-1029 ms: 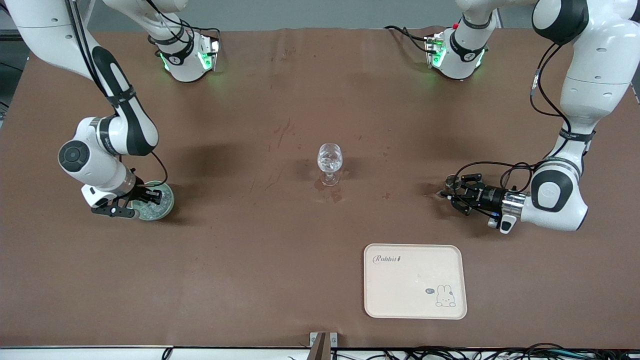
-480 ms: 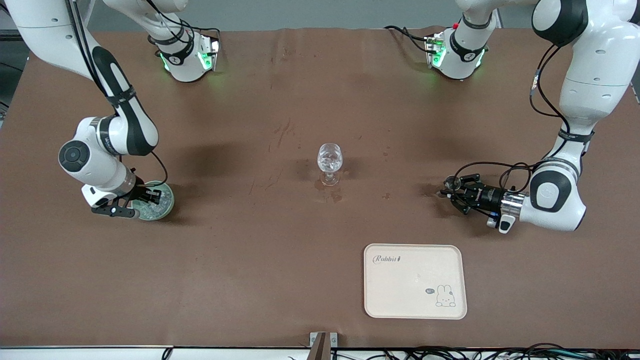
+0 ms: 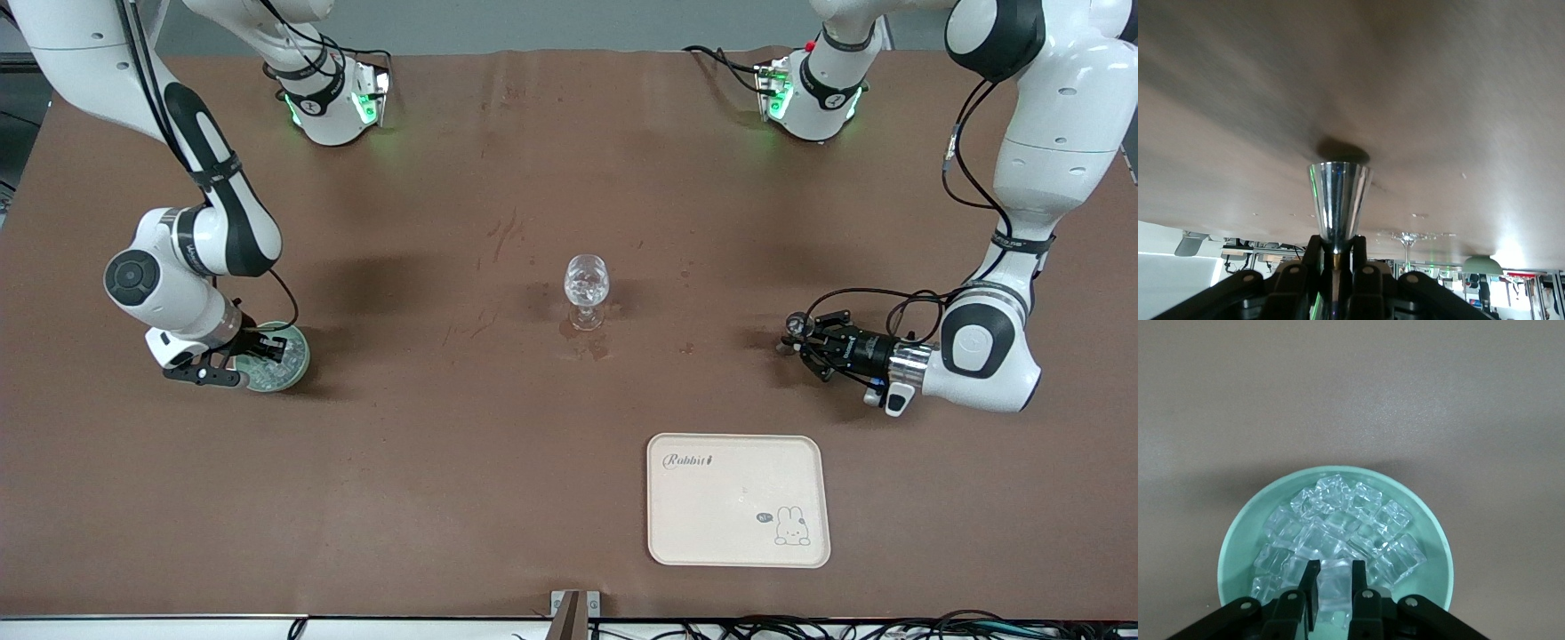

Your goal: Pour wine and add ice with both arms

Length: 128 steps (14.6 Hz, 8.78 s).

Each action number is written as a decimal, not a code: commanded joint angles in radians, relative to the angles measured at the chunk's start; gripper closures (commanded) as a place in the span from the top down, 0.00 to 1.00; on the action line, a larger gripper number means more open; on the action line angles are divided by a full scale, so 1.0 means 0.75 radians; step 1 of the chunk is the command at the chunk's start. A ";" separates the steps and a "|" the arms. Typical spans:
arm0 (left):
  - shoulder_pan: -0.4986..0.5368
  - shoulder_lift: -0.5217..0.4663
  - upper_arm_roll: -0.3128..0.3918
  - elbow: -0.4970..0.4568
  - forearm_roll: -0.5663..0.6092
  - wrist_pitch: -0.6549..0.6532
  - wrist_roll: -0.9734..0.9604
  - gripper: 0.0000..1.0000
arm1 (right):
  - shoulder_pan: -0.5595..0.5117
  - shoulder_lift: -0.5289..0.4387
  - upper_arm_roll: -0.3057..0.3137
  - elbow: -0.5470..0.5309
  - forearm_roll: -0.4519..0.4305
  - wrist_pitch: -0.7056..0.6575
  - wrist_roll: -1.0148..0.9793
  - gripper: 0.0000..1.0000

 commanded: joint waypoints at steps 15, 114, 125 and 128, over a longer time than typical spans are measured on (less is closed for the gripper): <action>-0.407 -0.373 -0.339 0.137 0.254 0.078 -0.943 0.01 | -0.020 -0.293 0.006 0.873 -0.014 -1.090 0.050 0.01; -0.473 -1.189 0.165 -0.025 0.964 -0.142 0.809 1.00 | 0.463 -0.031 0.419 1.174 -0.153 -1.051 1.378 1.00; -0.464 -1.193 0.175 -0.017 0.950 -0.148 0.829 1.00 | 0.073 -0.279 0.189 1.170 -0.106 -1.364 0.515 1.00; -0.466 -1.193 0.175 -0.013 0.950 -0.149 0.827 1.00 | 0.074 -0.324 0.014 1.129 -0.008 -1.387 0.245 1.00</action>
